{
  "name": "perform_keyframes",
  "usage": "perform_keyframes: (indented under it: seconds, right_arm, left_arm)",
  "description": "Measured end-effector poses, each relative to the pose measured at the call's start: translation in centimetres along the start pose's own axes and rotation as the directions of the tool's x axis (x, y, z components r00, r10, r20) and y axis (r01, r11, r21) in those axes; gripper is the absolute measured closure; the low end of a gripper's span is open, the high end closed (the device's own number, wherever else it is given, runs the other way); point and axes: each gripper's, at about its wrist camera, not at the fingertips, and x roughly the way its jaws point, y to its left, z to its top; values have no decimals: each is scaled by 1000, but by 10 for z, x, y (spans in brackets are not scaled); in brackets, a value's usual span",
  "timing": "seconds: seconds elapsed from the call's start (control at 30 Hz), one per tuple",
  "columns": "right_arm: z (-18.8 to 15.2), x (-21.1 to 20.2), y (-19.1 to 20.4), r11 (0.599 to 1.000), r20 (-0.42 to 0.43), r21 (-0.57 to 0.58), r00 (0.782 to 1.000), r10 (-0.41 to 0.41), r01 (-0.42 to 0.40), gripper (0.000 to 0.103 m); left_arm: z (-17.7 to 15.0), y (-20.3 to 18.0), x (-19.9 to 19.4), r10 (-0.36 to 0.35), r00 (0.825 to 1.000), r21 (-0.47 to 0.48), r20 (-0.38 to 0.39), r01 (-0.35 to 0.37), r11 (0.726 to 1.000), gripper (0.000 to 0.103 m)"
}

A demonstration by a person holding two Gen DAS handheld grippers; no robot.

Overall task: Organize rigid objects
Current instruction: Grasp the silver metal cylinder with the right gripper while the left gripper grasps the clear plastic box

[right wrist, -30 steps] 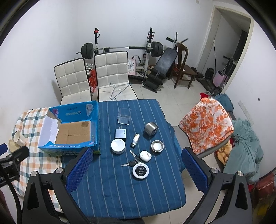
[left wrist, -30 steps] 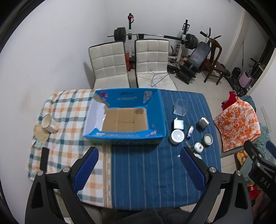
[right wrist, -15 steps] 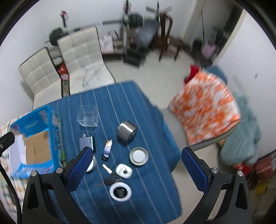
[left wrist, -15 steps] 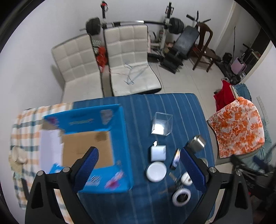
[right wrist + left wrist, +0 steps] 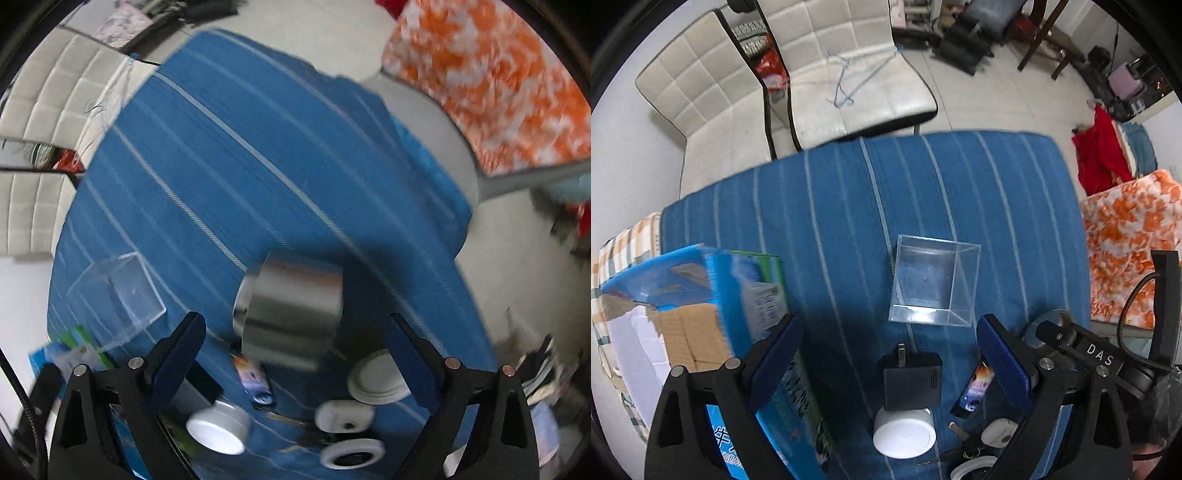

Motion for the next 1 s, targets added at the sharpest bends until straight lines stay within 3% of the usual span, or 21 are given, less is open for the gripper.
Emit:
perform_keyframes:
  seconds: [0.13,0.17,0.23,0.5,0.7,0.8,0.87,1.0]
  right_arm:
    - [0,15,1,1000,-36,16,999,-6,7,24]
    - [-1,20,1,1000,-50,18,999,-9,10,33]
    - [-1,25,-1,1000,-67,22,998,-13,14,37]
    - [1,31,-2,1000,-83,9,997,4,-3,38]
    - [4,28,-4,1000,-74,-21,997,3,-5,38]
    - [5,29,-4,1000,-76,-23,997,2,-4,38]
    - [6,28,-2,1000,-71,-31,997,-4,2,38]
    - [8,26,0,999,-65,-42,998,-13,11,38]
  left_arm:
    - [7,-5,22,12,999,13,-37,-12,1000,6]
    - [10,-5,25,15,999,18,-43,-14,1000,6]
    - [14,-9,34,26,998,32,-55,-24,999,6]
    - [23,-13,55,1,993,37,-114,4,999,6]
    - [23,1,38,-59,996,-7,-72,59,998,6]
    - [27,-6,49,-87,992,-8,-95,87,996,4]
    - [30,-13,57,-53,991,11,-126,55,998,7]
    - [31,-19,64,-66,989,19,-133,69,997,7]
